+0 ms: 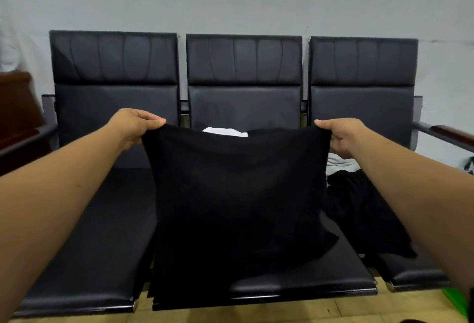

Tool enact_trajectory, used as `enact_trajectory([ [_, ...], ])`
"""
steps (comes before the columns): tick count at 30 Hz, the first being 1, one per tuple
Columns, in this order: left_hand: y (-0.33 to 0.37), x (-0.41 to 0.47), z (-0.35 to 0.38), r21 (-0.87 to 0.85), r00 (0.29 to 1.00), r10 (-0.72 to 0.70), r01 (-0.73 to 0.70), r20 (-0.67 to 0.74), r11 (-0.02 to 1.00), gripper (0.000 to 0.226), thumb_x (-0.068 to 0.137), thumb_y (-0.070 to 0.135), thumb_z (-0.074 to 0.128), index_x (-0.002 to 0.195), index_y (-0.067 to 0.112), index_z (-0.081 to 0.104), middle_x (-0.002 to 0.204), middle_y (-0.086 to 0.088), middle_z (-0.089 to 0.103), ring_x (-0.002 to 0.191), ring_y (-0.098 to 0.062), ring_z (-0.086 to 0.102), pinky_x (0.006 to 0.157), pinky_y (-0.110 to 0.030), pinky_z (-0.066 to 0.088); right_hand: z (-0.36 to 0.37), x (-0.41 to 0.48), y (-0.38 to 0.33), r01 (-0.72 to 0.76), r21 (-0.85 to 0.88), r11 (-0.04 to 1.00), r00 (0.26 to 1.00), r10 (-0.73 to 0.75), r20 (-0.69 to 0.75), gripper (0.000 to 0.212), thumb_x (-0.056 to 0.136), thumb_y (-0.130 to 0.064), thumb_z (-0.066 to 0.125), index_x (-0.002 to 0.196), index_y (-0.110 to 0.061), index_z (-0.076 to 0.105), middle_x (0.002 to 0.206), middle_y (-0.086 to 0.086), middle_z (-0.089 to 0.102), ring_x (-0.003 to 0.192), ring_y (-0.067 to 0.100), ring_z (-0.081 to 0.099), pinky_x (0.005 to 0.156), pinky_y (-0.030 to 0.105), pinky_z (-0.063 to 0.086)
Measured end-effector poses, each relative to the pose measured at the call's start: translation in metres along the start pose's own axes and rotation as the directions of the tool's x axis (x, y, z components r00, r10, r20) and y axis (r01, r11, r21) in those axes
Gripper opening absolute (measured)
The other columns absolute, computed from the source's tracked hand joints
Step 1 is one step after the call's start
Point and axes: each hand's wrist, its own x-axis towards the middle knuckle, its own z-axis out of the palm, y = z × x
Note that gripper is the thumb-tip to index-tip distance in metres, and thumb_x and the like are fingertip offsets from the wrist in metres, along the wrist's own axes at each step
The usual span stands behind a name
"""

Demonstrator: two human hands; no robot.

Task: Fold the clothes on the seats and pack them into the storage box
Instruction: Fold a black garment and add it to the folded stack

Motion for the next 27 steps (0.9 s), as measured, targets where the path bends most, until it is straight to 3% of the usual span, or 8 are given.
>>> enact_trajectory([
  [3, 0.012, 0.002, -0.003, -0.028, 0.996, -0.026, 0.029, 0.08, 0.999, 0.016, 0.088, -0.001, 0.069, 0.093, 0.014, 0.071, 0.098, -0.007, 0.07, 0.091, -0.014, 0.065, 0.087, -0.027, 0.052, -0.003, 0.003, -0.012, 0.063, 0.071, 0.995, 0.997, -0.066, 0.04, 0.015, 0.096, 0.007, 0.055, 0.099, -0.006, 0.063, 0.094, 0.011, 0.068, 0.074, 0.016, 0.072, 0.058, 0.021, 0.059],
  [6, 0.024, 0.01, -0.007, 0.154, 0.997, 0.034, -0.045, 0.074, 0.987, 0.03, 0.086, -0.011, 0.066, 0.094, 0.017, 0.071, 0.102, -0.011, 0.069, 0.1, -0.022, 0.065, 0.092, -0.034, 0.052, -0.005, 0.004, -0.022, 0.159, -0.141, 0.977, 0.986, -0.15, 0.067, 0.033, 0.091, 0.021, 0.051, 0.094, -0.009, 0.065, 0.09, 0.011, 0.064, 0.083, 0.019, 0.065, 0.062, 0.02, 0.06],
  [8, 0.035, 0.016, -0.007, 0.306, 0.987, 0.159, -0.145, -0.021, 0.941, 0.029, 0.085, -0.008, 0.069, 0.089, 0.02, 0.073, 0.091, -0.008, 0.068, 0.097, -0.024, 0.065, 0.087, -0.031, 0.053, -0.009, 0.008, -0.033, 0.232, -0.232, 0.945, 0.973, -0.228, 0.043, 0.034, 0.089, 0.02, 0.053, 0.097, -0.01, 0.067, 0.089, 0.009, 0.064, 0.083, 0.018, 0.063, 0.067, 0.023, 0.059],
  [10, 0.049, 0.015, -0.005, 0.386, 0.957, 0.28, -0.229, -0.08, 0.894, 0.021, 0.086, -0.001, 0.072, 0.1, 0.014, 0.075, 0.081, -0.006, 0.063, 0.082, -0.019, 0.063, 0.07, -0.019, 0.046, -0.015, 0.013, -0.046, 0.313, -0.318, 0.895, 0.944, -0.33, -0.001, 0.033, 0.088, 0.016, 0.059, 0.1, -0.013, 0.068, 0.087, 0.007, 0.063, 0.081, 0.017, 0.061, 0.069, 0.025, 0.053],
  [12, 0.06, 0.016, -0.005, 0.45, 0.915, 0.386, -0.298, -0.116, 0.842, 0.023, 0.088, 0.006, 0.073, 0.11, 0.012, 0.074, 0.076, -0.012, 0.06, 0.071, -0.02, 0.058, 0.06, -0.017, 0.038, -0.018, 0.013, -0.059, 0.381, -0.377, 0.844, 0.906, -0.422, -0.03, 0.032, 0.087, 0.012, 0.064, 0.106, -0.012, 0.069, 0.082, 0.006, 0.062, 0.08, 0.019, 0.06, 0.063, 0.024, 0.049],
  [15, 0.065, 0.017, -0.012, 0.5, 0.87, 0.468, -0.339, -0.156, 0.797, 0.023, 0.088, 0.012, 0.073, 0.11, 0.017, 0.075, 0.069, -0.002, 0.052, 0.063, -0.013, 0.047, 0.062, -0.021, 0.037, -0.023, 0.006, -0.07, 0.427, -0.35, 0.834, 0.884, -0.466, -0.031, 0.029, 0.088, 0.008, 0.067, 0.11, -0.011, 0.068, 0.081, 0.007, 0.062, 0.072, 0.014, 0.061, 0.049, 0.013, 0.05],
  [23, 0.008, -0.015, -0.018, 0.558, 0.913, 0.394, -0.273, -0.107, 0.783, 0.018, 0.084, 0.017, 0.078, 0.102, 0.017, 0.077, 0.087, -0.004, 0.064, 0.095, -0.02, 0.061, 0.086, -0.03, 0.043, -0.047, -0.004, -0.029, 0.329, -0.733, 0.596, 0.898, -0.437, 0.048, 0.015, 0.082, -0.003, 0.08, 0.092, -0.005, 0.07, 0.069, 0.009, 0.055, 0.058, 0.015, 0.057, 0.043, 0.012, 0.049],
  [27, -0.028, -0.029, -0.016, 0.518, 0.958, 0.286, -0.231, -0.026, 0.824, 0.003, 0.086, 0.02, 0.076, 0.085, 0.019, 0.073, 0.078, 0.002, 0.068, 0.083, -0.016, 0.062, 0.074, -0.028, 0.041, -0.058, -0.009, 0.01, 0.25, -0.761, 0.599, 0.945, -0.322, 0.057, 0.011, 0.083, -0.007, 0.08, 0.086, -0.005, 0.07, 0.078, 0.014, 0.063, 0.072, 0.029, 0.066, 0.072, 0.038, 0.061],
])
